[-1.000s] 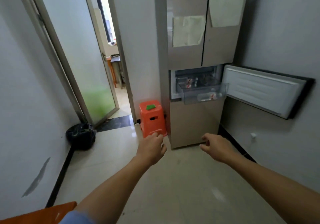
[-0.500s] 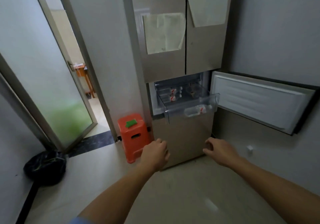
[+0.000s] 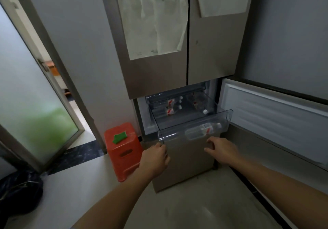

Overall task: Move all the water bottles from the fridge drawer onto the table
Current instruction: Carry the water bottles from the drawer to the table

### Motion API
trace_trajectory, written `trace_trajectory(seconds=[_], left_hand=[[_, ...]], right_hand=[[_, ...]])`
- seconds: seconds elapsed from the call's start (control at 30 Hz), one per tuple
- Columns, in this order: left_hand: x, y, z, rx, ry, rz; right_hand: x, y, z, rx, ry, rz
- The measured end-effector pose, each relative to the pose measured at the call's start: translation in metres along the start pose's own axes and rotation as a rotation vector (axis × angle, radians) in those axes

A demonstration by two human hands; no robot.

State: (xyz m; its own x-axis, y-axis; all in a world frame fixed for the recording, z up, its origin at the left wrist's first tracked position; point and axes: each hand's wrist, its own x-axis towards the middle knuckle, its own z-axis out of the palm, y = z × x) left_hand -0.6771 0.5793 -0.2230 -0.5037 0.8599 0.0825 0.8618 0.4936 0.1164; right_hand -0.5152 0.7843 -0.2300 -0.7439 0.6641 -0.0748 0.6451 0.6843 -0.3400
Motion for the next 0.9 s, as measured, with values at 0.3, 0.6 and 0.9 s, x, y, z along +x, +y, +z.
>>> trace_trajectory(seconds=[0.3,0.6,0.9], left_hand=[[0.163,-0.035,0.032,-0.093,-0.016,0.105],[0.247,-0.015,0.08,-0.188,-0.12,0.055],[0.282,0.01,0.114,-0.244,-0.166,-0.301]], right_hand=[[0.135,0.013,-0.019,0.063,0.031,0.105],[0.25,0.061,-0.024,0.162,0.043,0.184],[0.382,0.095,0.026,0.443,-0.048,0.353]])
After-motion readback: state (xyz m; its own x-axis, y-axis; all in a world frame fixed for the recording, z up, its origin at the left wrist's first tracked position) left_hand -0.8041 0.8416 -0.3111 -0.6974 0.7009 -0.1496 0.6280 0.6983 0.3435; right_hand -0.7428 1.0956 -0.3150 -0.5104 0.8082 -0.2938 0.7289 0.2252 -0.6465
